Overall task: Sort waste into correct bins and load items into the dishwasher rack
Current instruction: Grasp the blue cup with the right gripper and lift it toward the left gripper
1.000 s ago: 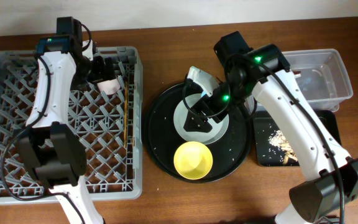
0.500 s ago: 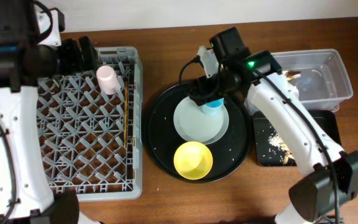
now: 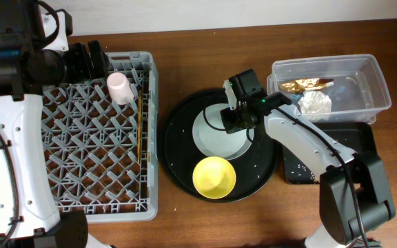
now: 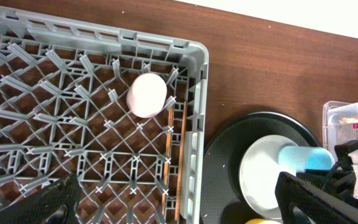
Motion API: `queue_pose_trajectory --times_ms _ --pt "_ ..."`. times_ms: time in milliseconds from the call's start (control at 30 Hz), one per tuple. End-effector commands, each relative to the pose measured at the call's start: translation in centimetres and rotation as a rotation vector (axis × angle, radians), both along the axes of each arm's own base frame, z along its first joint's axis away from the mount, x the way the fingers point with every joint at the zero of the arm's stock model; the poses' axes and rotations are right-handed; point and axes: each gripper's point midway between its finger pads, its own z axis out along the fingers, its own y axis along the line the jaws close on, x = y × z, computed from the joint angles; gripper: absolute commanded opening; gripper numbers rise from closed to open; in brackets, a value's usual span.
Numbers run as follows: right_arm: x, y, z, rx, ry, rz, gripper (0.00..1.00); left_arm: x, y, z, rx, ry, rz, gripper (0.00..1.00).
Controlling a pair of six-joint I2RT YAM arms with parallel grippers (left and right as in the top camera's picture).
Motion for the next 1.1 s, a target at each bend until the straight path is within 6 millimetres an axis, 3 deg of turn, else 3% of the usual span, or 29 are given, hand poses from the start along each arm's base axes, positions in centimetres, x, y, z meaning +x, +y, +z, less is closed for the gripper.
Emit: queue_pose_trajectory --times_ms 0,67,133,200,300,367,433,467,500,533,600,667,733,967,1067 --pt "-0.1 -0.1 0.0 -0.010 -0.006 -0.006 0.04 0.1 0.0 -0.1 -0.001 0.001 -0.008 0.99" --pt "0.3 0.9 2.1 0.045 -0.031 0.013 0.04 0.1 0.0 -0.1 -0.001 0.001 -0.008 0.99" --pt "0.4 2.5 7.7 0.146 -0.080 0.053 0.04 0.1 0.0 -0.1 -0.001 0.001 -0.008 0.99" --pt "-0.6 3.4 14.6 0.239 -0.148 0.096 0.04 0.1 0.0 -0.1 -0.001 0.001 -0.008 0.99" --pt "-3.7 1.7 23.6 0.322 -0.279 0.107 0.04 0.1 0.0 -0.1 -0.001 0.001 -0.008 0.99" --pt "-6.2 0.6 27.0 0.448 -0.303 0.137 0.04 0.1 0.0 -0.1 -0.001 0.001 -0.008 0.99" --pt "-7.4 -1.0 28.1 0.523 -0.279 0.124 0.04 0.1 0.0 0.0 -0.001 -0.003 -0.008 0.99" --pt "-7.9 -1.9 28.5 0.596 -0.249 0.136 0.04 1.4 -0.3 1.1 -0.026 -0.070 -0.009 0.99" --pt "-8.4 -1.8 29.1 0.670 -0.241 0.208 0.04 1.1 -2.6 1.5 -0.140 -0.069 -0.086 0.99" --pt "-9.0 -1.6 29.8 0.741 -0.237 0.271 0.04 0.2 -4.9 2.0 -0.256 -0.056 -0.172 0.99" --pt "-9.3 -1.9 30.8 0.834 -0.246 0.337 0.04 -1.3 -7.7 3.1 -0.402 -0.039 -0.298 0.99" --pt "-9.5 -1.9 31.7 0.941 -0.231 0.388 0.04 -4.8 -12.5 7.0 -0.625 -0.148 -0.675 0.99" --pt "-10.9 -1.2 33.6 1.081 -0.259 0.538 0.04 -7.1 -14.4 8.7 -0.731 -0.187 -0.821 0.99" --pt "-11.8 -1.0 34.6 1.137 -0.271 0.600 0.04 -12.5 -23.0 8.9 -0.742 -0.140 -1.129 0.99" --pt "-12.6 -0.9 35.3 1.128 -0.295 0.616 0.04 -13.2 -24.6 8.3 -0.695 -0.133 -1.171 0.99"
